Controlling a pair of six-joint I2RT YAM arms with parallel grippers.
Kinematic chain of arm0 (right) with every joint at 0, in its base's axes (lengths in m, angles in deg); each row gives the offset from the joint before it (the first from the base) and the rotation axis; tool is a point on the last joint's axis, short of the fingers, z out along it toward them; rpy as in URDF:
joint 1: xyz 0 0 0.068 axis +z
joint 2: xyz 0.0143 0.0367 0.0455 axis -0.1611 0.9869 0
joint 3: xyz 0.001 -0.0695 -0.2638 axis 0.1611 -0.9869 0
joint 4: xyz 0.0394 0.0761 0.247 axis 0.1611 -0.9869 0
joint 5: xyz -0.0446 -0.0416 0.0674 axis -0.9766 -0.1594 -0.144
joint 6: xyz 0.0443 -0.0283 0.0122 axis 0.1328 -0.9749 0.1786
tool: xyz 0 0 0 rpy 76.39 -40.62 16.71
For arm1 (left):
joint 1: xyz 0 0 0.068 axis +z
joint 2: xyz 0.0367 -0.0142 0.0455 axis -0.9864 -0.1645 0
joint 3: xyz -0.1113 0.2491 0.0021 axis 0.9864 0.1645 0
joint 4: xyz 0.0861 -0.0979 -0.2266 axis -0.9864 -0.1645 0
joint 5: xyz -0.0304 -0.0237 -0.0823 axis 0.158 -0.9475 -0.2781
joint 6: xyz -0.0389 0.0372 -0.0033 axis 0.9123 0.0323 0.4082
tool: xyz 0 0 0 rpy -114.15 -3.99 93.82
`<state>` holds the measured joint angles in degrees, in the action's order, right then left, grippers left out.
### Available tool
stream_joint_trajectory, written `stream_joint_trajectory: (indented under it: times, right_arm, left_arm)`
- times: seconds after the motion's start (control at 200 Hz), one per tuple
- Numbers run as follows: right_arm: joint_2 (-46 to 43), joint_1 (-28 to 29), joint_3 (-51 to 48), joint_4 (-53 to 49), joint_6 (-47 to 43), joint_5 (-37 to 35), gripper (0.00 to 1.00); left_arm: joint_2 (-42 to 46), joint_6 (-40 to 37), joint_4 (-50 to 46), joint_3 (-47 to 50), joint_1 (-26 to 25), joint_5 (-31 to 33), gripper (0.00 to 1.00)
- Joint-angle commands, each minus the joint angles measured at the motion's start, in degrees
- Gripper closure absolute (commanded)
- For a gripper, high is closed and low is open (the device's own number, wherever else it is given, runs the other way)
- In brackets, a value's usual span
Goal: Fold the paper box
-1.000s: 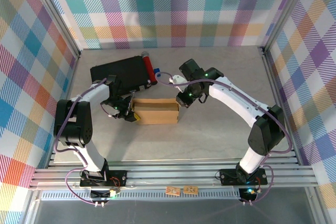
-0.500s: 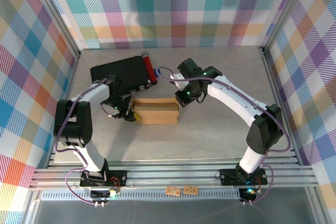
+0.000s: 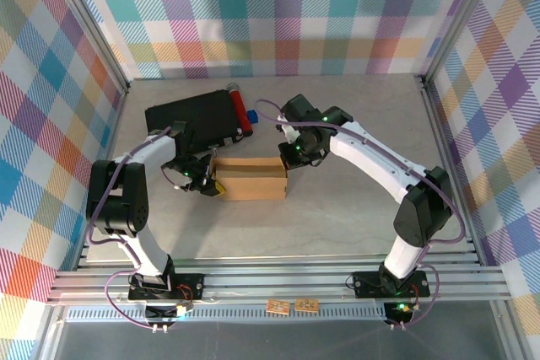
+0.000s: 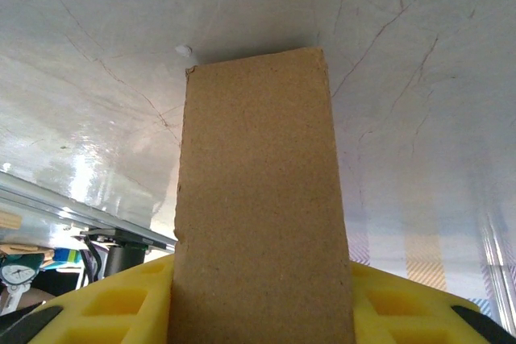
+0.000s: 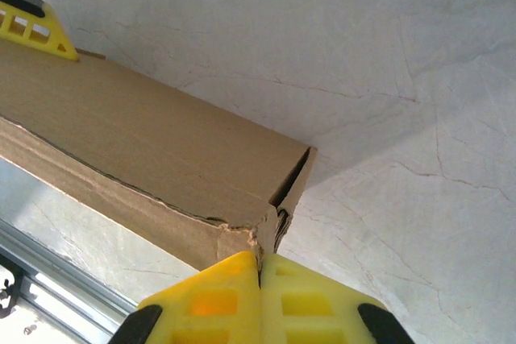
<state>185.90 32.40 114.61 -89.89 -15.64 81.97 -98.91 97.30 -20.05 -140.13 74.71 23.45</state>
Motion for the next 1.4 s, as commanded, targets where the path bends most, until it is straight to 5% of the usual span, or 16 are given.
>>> stream_joint_trajectory:
  times: [0.0,0.63,1.395]
  right_arm:
    - [-0.1,1.0,-1.1,-1.3,3.9,-1.1,1.0]
    - [-3.6,2.7,-9.1,3.4,9.9,-5.0,1.0]
    - [-4.9,3.6,-12.8,6.6,13.6,-6.9,1.0]
  left_arm:
    - [-1.0,2.4,0.2,2.3,0.3,6.7,0.73]
    - [-0.1,3.5,2.3,3.7,0.3,5.8,0.66]
    - [1.5,3.9,5.5,5.4,0.6,4.1,0.44]
